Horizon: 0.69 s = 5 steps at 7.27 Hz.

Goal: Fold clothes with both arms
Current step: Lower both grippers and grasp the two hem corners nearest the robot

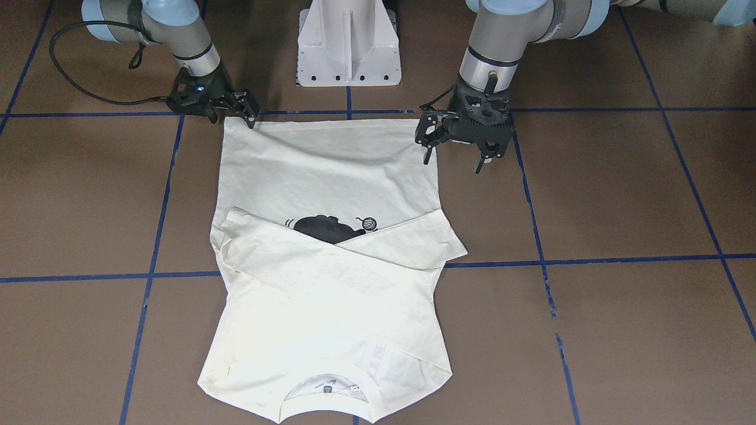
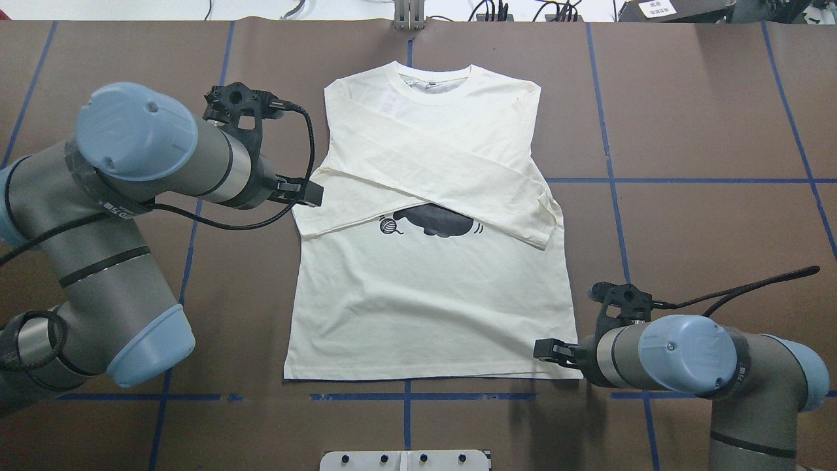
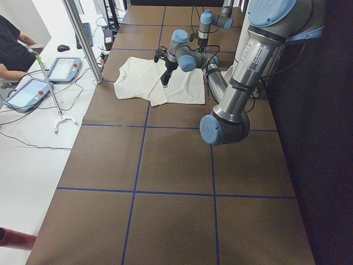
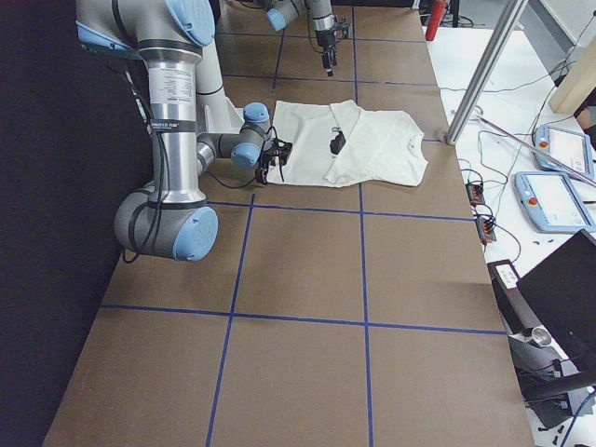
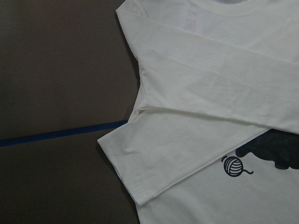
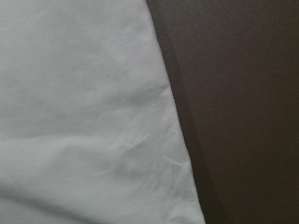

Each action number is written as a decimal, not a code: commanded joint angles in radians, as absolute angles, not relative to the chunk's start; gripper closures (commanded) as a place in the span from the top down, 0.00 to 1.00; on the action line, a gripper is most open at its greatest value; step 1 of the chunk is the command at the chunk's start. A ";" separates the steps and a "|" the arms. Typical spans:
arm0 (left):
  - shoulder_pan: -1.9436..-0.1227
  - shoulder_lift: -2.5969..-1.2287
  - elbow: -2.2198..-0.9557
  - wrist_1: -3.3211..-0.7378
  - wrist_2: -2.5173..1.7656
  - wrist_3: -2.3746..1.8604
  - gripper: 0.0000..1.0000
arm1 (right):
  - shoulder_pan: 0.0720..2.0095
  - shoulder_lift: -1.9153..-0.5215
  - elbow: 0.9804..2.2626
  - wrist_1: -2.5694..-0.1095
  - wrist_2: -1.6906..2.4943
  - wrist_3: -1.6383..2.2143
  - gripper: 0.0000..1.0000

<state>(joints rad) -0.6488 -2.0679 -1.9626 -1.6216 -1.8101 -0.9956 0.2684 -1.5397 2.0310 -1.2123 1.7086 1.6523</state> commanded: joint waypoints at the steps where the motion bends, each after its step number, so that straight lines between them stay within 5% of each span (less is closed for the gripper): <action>1: -0.649 -2.066 -1.968 -1.621 -1.810 -0.997 0.99 | 0.267 -1.540 2.025 -1.215 1.713 1.654 0.98; 4: -0.649 -2.066 -1.974 -1.621 -1.810 -0.997 0.99 | 0.267 -1.542 2.013 -1.216 1.736 1.657 0.90; 5: -0.649 -2.066 -1.973 -1.621 -1.810 -0.996 0.99 | 0.267 -1.540 2.013 -1.216 1.743 1.658 0.67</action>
<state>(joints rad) -0.6489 -2.0663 -1.9724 -1.6214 -1.8101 -0.9964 0.2665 -1.5408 2.0136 -1.2163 1.7303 1.6560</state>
